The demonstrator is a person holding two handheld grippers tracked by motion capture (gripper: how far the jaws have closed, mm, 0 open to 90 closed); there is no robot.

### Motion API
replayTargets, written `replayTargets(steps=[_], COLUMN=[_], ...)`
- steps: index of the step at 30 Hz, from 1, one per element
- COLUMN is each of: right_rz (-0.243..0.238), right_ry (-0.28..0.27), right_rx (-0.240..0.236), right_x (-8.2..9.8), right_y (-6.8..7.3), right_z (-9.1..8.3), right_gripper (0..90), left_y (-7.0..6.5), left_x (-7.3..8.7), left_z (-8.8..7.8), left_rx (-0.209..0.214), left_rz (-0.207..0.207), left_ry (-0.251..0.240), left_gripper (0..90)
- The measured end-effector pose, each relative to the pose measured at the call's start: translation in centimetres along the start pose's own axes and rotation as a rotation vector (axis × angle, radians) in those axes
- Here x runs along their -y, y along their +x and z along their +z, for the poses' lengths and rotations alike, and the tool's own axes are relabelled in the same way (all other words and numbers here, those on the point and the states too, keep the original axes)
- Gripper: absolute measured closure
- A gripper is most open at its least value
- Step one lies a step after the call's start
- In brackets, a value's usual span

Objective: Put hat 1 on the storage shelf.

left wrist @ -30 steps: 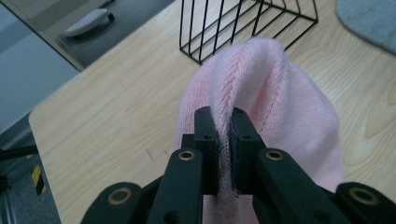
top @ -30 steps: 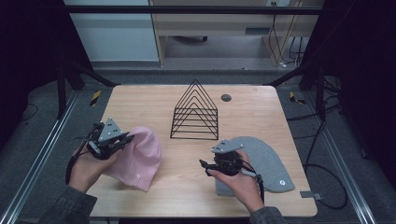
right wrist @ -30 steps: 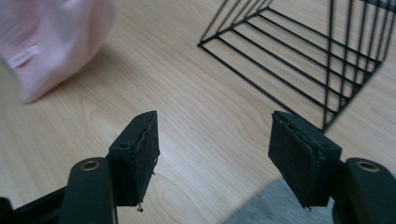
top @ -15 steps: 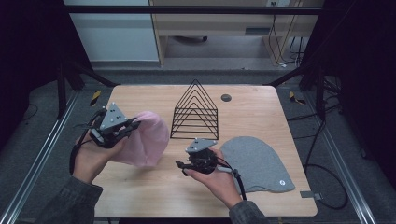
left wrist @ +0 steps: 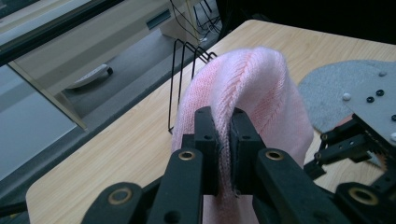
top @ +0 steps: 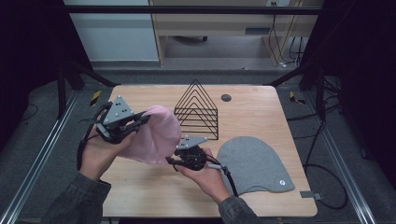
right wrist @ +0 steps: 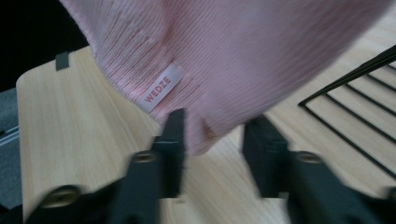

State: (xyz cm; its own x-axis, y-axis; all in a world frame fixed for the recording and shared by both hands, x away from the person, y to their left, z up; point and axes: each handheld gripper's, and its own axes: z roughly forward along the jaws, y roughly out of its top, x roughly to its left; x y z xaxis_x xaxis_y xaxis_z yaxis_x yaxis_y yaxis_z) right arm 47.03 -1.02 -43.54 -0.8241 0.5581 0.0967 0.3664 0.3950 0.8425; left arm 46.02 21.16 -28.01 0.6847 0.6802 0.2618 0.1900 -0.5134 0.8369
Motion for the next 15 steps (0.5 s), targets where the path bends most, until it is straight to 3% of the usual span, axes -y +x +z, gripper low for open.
replayTargets(steps=[2,3,9,15], right_rz=[0.003,0.002,-0.009,-0.033], right_ry=[-0.026,-0.038,-0.038,-0.022], right_rx=[-0.02,-0.022,-0.025,-0.01], right_x=[-0.1,-0.2,-0.6,-1.7], right_y=[-0.3,-0.4,-0.8,-1.6], right_z=[-0.3,-0.5,-1.9,-4.3], right_gripper=[81.9,83.6,85.6,86.0], left_y=[0.2,0.3,0.8,1.1], left_x=[0.0,0.0,0.1,-0.7], left_z=[0.0,0.0,0.3,0.4], left_rx=[0.008,0.006,0.006,0.039], left_rz=[-0.011,-0.017,-0.034,-0.066], left_ry=[-0.008,-0.012,-0.022,-0.055], left_gripper=[83.3,83.4,83.1,83.0])
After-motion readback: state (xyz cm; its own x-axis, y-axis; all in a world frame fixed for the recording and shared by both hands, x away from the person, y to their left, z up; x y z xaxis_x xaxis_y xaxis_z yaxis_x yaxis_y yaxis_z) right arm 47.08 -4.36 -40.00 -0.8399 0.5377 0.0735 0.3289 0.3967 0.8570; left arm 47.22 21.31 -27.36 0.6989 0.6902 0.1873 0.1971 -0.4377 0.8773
